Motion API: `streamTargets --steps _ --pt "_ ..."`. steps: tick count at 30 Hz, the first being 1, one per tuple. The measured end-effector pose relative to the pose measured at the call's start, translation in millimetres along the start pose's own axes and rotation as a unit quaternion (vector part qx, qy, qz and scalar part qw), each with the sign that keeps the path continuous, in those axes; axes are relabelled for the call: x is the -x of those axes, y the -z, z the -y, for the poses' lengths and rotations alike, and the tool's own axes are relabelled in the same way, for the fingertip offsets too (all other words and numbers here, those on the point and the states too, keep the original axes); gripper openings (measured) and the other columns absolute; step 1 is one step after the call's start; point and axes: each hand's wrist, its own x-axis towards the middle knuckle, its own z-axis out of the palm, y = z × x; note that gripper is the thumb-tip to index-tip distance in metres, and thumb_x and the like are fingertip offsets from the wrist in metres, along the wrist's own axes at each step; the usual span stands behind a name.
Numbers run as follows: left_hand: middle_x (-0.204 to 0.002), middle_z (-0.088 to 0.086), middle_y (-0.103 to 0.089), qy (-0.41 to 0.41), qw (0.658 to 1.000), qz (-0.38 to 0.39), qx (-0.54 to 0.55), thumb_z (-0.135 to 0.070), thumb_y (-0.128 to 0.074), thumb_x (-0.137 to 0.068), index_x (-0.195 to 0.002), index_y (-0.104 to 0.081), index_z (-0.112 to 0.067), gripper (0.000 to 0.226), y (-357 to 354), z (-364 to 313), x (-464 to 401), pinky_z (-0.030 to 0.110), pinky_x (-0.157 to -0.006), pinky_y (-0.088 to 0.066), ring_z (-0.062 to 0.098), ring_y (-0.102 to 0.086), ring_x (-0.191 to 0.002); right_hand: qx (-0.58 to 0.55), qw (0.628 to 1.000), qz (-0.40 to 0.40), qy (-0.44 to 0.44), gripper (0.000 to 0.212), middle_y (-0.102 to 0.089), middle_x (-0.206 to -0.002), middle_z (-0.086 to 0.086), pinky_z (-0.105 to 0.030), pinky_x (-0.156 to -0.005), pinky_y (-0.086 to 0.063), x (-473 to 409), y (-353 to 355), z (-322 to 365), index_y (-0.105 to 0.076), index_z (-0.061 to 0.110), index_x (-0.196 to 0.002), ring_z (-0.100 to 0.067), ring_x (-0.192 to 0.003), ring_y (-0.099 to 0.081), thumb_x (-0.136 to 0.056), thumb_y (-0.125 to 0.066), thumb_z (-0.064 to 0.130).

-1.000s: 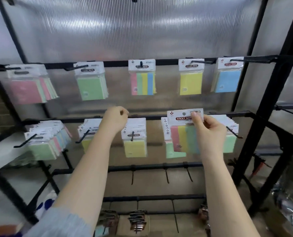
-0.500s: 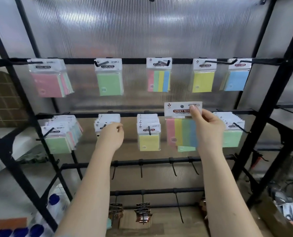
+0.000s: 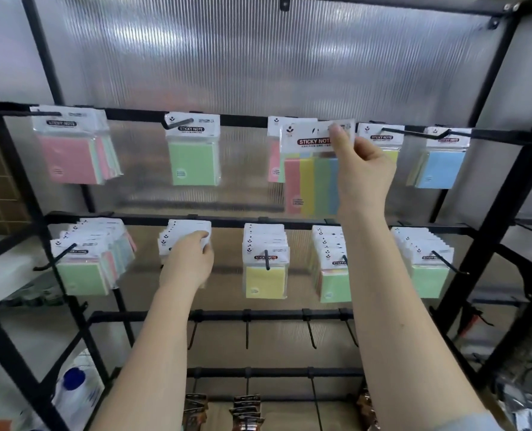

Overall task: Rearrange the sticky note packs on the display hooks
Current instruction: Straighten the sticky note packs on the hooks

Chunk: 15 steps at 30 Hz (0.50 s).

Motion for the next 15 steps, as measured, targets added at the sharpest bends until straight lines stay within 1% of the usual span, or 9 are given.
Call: streamTargets --steps 2,3,5,6,7,9,11,13,15 --pt "-0.133 0.006 -0.054 0.003 1.0 0.001 -0.003 -0.019 -0.036 -0.098 -0.139 -0.042 -0.02 0.041 -0.4 0.0 -2.1 0.037 -0.07 -0.049 0.037 -0.062 -0.092 0.001 1.0 0.004 0.004 0.034 -0.04 -0.052 0.009 -0.014 -0.051 -0.029 -5.3 -5.2 -2.7 -0.054 0.017 -0.056 -0.003 -0.05 -0.033 -0.085 -0.069 0.027" --pt "-0.131 0.006 -0.054 0.008 1.0 0.002 -0.004 -0.019 -0.036 -0.098 -0.138 -0.043 -0.021 0.041 -0.4 1.0 -3.4 0.036 -0.069 -0.048 0.036 -0.062 -0.092 0.0 1.0 0.002 0.003 0.031 -0.044 -0.056 0.006 -0.016 -0.053 -0.031 -7.1 -7.3 -4.3 -0.056 0.016 -0.059 -0.004 -0.053 -0.036 -0.085 -0.069 0.027" --pt "-0.127 0.005 -0.057 0.018 1.0 0.002 0.0 -0.02 -0.036 -0.098 -0.136 -0.045 -0.023 0.04 0.2 4.3 -6.3 0.032 -0.063 -0.045 0.029 -0.061 -0.081 -0.005 1.0 -0.006 -0.001 0.028 -0.051 -0.06 0.005 -0.015 -0.056 -0.035 -9.9 -10.5 -7.5 -0.06 0.016 -0.061 -0.004 -0.056 -0.041 -0.085 -0.069 0.026" --pt "-0.125 0.003 -0.058 0.023 1.0 0.002 0.005 -0.019 -0.036 -0.097 -0.136 -0.046 -0.023 0.04 0.7 5.9 -7.7 0.03 -0.06 -0.043 0.024 -0.058 -0.074 -0.009 1.0 -0.011 -0.001 0.03 -0.051 -0.056 0.008 -0.014 -0.055 -0.035 -11.1 -11.5 -8.7 -0.059 0.017 -0.058 -0.003 -0.054 -0.041 -0.085 -0.069 0.025" --pt "-0.124 0.002 -0.058 0.025 1.0 -0.001 0.01 -0.019 -0.036 -0.097 -0.135 -0.046 -0.023 0.04 1.4 7.5 -9.2 0.03 -0.061 -0.043 0.021 -0.056 -0.072 -0.011 1.0 -0.014 0.002 0.033 -0.048 -0.05 0.012 -0.013 -0.052 -0.033 -11.9 -12.2 -9.5 -0.056 0.019 -0.055 -0.001 -0.05 -0.039 -0.085 -0.068 0.024" --pt "-0.127 0.002 -0.057 0.019 1.0 -0.009 0.019 -0.018 -0.038 -0.097 -0.134 -0.048 -0.021 0.038 1.9 10.1 -12.0 0.033 -0.068 -0.047 0.022 -0.058 -0.087 -0.002 1.0 -0.019 0.012 0.04 -0.039 -0.041 0.016 -0.012 -0.047 -0.028 -12.8 -12.5 -11.5 -0.049 0.02 -0.05 -0.001 -0.044 -0.031 -0.084 -0.068 0.023" --pt "-0.127 0.003 -0.057 0.014 1.0 -0.014 0.021 -0.019 -0.04 -0.097 -0.132 -0.05 -0.021 0.036 1.1 10.6 -14.3 0.033 -0.071 -0.047 0.024 -0.057 -0.098 0.014 0.999 -0.022 0.021 0.04 -0.035 -0.042 0.015 -0.014 -0.046 -0.027 -14.5 -12.2 -14.9 -0.048 0.02 -0.049 -0.003 -0.045 -0.028 -0.084 -0.068 0.024" --pt "-0.124 0.004 -0.059 0.011 1.0 -0.016 0.019 -0.019 -0.04 -0.097 -0.13 -0.052 -0.021 0.035 -0.1 9.3 -17.3 0.033 -0.073 -0.046 0.023 -0.057 -0.101 0.023 0.999 -0.02 0.023 0.038 -0.036 -0.044 0.013 -0.012 -0.046 -0.027 -17.9 -12.1 -19.8 -0.051 0.019 -0.051 -0.003 -0.046 -0.029 -0.084 -0.068 0.025" --pt "-0.12 0.005 -0.06 0.011 1.0 -0.02 0.018 -0.019 -0.039 -0.096 -0.128 -0.053 -0.023 0.035 -0.8 7.5 -20.2 0.033 -0.073 -0.046 0.022 -0.056 -0.097 0.025 0.999 -0.013 0.016 0.036 -0.041 -0.042 0.015 -0.009 -0.044 -0.029 -22.3 -13.3 -25.6 -0.055 0.021 -0.052 0.0 -0.043 -0.033 -0.085 -0.068 0.026"
